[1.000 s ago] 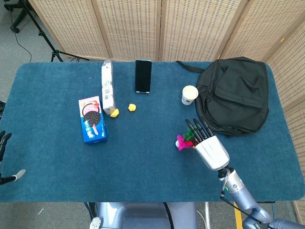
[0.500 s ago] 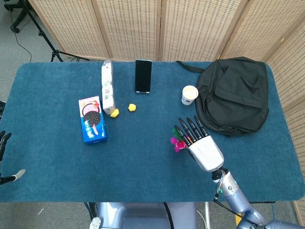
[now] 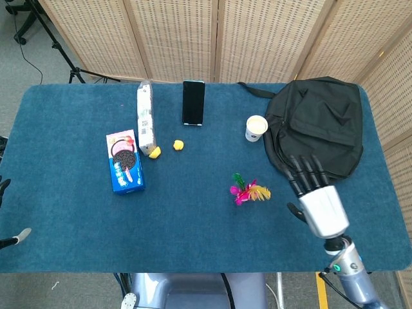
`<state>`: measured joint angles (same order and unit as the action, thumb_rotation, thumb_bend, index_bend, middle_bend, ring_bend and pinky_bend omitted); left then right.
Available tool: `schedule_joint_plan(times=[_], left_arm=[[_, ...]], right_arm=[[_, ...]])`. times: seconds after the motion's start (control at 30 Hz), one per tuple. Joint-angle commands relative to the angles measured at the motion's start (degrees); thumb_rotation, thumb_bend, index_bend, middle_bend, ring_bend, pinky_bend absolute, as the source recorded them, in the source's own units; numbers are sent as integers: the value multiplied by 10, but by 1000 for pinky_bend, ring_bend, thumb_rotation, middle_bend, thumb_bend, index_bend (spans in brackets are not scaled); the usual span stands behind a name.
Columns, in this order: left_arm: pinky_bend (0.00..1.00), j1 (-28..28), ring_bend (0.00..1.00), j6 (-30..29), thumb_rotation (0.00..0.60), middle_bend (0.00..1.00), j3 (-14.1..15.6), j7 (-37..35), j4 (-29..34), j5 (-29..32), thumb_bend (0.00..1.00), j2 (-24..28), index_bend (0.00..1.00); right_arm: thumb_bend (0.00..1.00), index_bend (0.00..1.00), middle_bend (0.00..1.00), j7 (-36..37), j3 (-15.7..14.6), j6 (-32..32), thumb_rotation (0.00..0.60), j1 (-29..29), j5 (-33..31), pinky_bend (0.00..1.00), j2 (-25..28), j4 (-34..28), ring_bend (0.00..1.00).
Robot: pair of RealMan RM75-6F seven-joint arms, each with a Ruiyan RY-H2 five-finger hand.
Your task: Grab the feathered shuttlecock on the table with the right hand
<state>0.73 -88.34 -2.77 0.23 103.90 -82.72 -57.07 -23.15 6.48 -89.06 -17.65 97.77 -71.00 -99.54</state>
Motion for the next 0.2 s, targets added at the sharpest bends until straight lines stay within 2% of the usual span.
schedule_joint_plan(times=[0.03, 0.1, 0.2], left_arm=[[0, -3, 0, -17, 600, 0, -2, 4, -11, -18, 0, -14, 0], [0, -4, 0, -30, 600, 0, -4, 1, -23, -30, 0, -24, 0], [0, -5, 0, -40, 600, 0, -5, -3, -39, -40, 0, -35, 0]], right_arm=[[0, 0, 0, 159, -30, -29, 600, 56, -53, 0, 29, 50, 0], [0, 0, 0, 218, -42, -29, 600, 68, -59, 0, 31, 74, 0], [0, 0, 0, 258, -49, -33, 600, 80, -63, 0, 24, 110, 0]])
